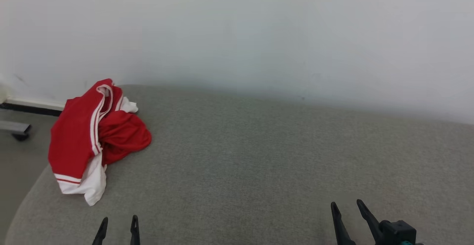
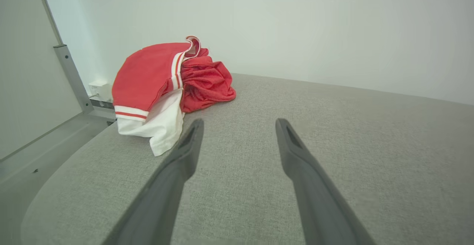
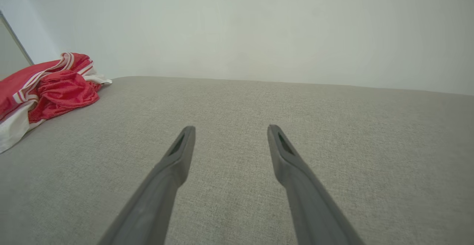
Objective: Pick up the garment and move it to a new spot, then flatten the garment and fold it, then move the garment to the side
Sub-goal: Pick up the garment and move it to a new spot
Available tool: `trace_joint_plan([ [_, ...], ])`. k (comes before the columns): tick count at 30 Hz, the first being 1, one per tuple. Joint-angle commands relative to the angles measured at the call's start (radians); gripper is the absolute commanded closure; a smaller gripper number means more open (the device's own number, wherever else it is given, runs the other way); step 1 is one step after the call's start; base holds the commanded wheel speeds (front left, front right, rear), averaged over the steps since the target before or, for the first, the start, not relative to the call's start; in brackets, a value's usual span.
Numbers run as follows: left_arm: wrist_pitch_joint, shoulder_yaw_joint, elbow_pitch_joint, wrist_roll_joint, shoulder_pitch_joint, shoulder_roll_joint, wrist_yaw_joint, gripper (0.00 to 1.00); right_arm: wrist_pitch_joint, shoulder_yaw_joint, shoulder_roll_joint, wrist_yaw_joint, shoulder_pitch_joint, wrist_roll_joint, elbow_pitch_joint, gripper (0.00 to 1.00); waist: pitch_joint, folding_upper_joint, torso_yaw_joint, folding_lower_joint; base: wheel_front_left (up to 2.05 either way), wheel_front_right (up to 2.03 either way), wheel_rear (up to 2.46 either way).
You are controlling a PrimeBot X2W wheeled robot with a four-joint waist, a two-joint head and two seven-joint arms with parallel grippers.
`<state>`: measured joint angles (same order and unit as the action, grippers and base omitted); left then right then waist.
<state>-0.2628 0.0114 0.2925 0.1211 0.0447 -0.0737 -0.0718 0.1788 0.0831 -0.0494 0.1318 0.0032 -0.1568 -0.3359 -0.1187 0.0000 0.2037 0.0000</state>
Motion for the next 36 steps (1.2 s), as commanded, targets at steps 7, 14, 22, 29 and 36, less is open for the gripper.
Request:
trace_joint_plan([
  [7, -0.003, 0.012, -0.009, -0.008, 0.023, -0.021, -0.002, 0.00, 0.020, 0.012, -0.002, -0.002, -0.006, -0.018, -0.016, 0.00, -0.011, 0.0000, 0.176, 0.0000, 0.00, 0.00, 0.00],
  [14, -0.003, 0.029, -0.019, 0.002, 0.022, -0.037, 0.000, 0.00, 0.029, 0.037, -0.002, -0.002, -0.031, -0.025, -0.034, 0.00, 0.008, 0.0000, 0.240, 0.0000, 0.00, 0.00, 0.00],
  [22, -0.003, 0.056, -0.046, 0.013, 0.044, -0.035, 0.007, 0.00, 0.036, 0.057, -0.002, -0.002, -0.066, -0.028, -0.058, 0.00, 0.027, 0.0000, 0.257, 0.0000, 0.00, 0.00, 0.00],
  [29, -0.003, 0.064, -0.041, 0.019, 0.028, -0.036, 0.005, 0.00, 0.041, 0.058, -0.002, -0.002, -0.063, -0.030, -0.072, 0.00, 0.032, 0.0000, 0.261, 0.0000, 0.00, 0.00, 0.00],
  [36, 0.090, 0.045, -0.004, 0.101, -0.085, -0.058, -0.036, 0.00, 0.036, 0.035, -0.002, -0.002, -0.051, -0.014, -0.055, 0.00, 0.063, 0.0000, 0.251, 0.0000, 0.00, 0.00, 0.00],
])
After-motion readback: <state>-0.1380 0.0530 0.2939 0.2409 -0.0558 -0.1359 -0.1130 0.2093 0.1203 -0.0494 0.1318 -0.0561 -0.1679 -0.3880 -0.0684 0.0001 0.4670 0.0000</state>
